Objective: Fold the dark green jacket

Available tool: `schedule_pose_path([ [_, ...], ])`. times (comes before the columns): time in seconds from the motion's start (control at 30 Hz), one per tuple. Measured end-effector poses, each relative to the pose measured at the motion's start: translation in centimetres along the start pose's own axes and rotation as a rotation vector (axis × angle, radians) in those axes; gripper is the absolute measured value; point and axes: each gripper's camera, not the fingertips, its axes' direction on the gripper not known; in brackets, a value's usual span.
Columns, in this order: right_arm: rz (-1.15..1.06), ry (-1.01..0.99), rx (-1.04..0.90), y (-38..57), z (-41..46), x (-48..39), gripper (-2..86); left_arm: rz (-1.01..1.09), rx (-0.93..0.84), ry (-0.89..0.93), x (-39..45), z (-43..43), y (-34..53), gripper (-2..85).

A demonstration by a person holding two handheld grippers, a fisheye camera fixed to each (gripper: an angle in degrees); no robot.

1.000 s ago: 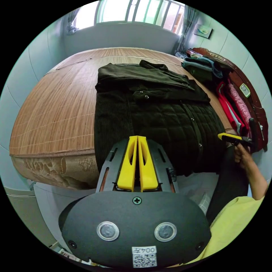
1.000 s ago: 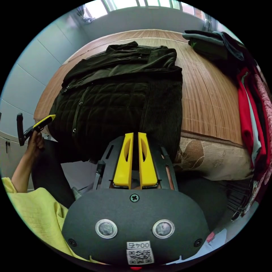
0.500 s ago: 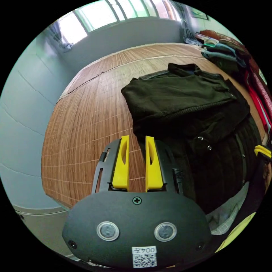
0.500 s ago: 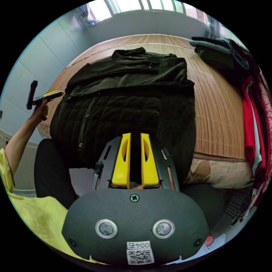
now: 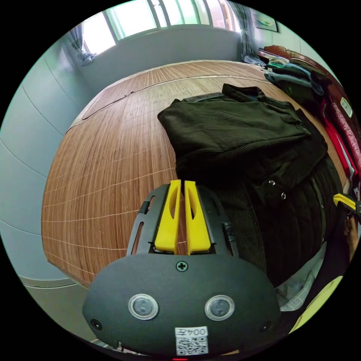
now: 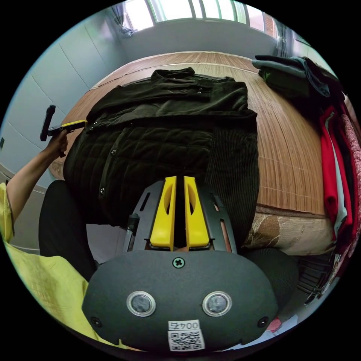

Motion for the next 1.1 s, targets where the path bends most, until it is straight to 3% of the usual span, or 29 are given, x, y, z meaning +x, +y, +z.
schedule_pose_path([
  [0.2,-0.007,-0.044,0.091,1.6,-1.2,1.3,4.9,-0.208,-0.078,0.062,-1.5,0.2,-1.2,0.3],
  [0.27,0.003,-0.059,0.107,1.7,-1.7,1.8,4.8,-0.201,-0.013,0.097,0.3,-1.6,-1.8,0.2],
  [0.43,0.080,-0.044,0.216,1.0,-4.7,4.8,5.2,-0.020,0.107,0.118,11.5,-4.0,-5.9,0.2],
  [0.6,0.125,0.014,0.216,-3.3,-6.2,11.5,8.1,0.120,0.080,0.252,24.0,-2.4,-13.9,0.1],
  [0.9,-0.009,0.075,0.122,-10.5,-4.5,16.7,8.4,0.310,0.042,0.359,40.3,0.5,-32.1,0.4],
  [1.1,-0.095,0.067,0.075,-13.4,-3.2,18.4,8.4,0.446,-0.014,0.316,50.7,4.4,-42.4,1.3],
])
